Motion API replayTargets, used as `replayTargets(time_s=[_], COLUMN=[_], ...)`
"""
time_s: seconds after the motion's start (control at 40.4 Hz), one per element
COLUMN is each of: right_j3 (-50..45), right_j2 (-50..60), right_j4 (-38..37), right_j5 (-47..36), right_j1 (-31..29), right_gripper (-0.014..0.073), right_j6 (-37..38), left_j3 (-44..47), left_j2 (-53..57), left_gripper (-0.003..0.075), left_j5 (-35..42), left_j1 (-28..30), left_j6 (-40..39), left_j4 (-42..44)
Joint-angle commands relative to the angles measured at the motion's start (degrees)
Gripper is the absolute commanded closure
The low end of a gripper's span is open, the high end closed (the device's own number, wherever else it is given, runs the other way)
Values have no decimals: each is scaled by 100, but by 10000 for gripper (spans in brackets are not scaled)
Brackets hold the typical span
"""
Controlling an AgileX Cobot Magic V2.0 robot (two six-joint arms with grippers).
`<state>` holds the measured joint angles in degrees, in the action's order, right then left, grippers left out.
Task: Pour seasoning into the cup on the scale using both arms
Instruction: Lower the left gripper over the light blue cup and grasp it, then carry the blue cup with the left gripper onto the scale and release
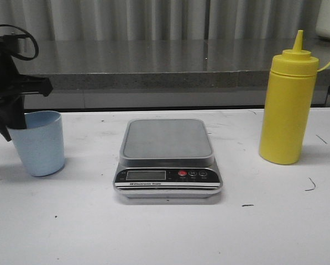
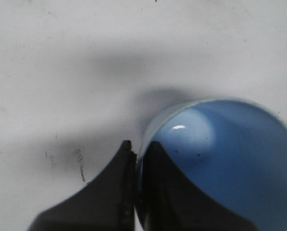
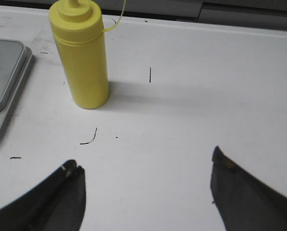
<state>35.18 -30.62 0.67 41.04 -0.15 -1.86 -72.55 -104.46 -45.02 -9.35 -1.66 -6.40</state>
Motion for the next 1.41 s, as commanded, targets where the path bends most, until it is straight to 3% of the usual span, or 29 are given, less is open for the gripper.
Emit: replayTargets(time_s=[0.0,0.247,0.495,0.643,1.188,1.286,1.385], right_j3=[152,152,152,152,152,152,152], right_j2=[-61,-61,-61,-61,-61,-61,-61], right_j4=[-67,-67,-67,-67,-67,-67,-67], right_j5=[-377,-377,-377,-377,-377,-377,-377], right_j1=[-31,-31,-31,-31,-31,-31,-31], right_gripper=[32,32,32,32,32,32,32], right_j6=[-69,-69,-69,-69,-69,-69,-69], left_j3=[-233,-1379,-2848,-3527,-3562,-3562,-3562], left_j2=[435,708,-391,-994,-1223,-1213,-1177], left_gripper=[740,740,741,741,733,641,460], left_j5=[84,-441,-774,-933,-1147,-1169,-1191], left_j1=[-129,-1267,-2254,-2299,-2299,-2299,-2299], left_j6=[-13,-13,-60,-83,-231,-231,-231], left_j4=[-59,-59,145,171,426,401,380])
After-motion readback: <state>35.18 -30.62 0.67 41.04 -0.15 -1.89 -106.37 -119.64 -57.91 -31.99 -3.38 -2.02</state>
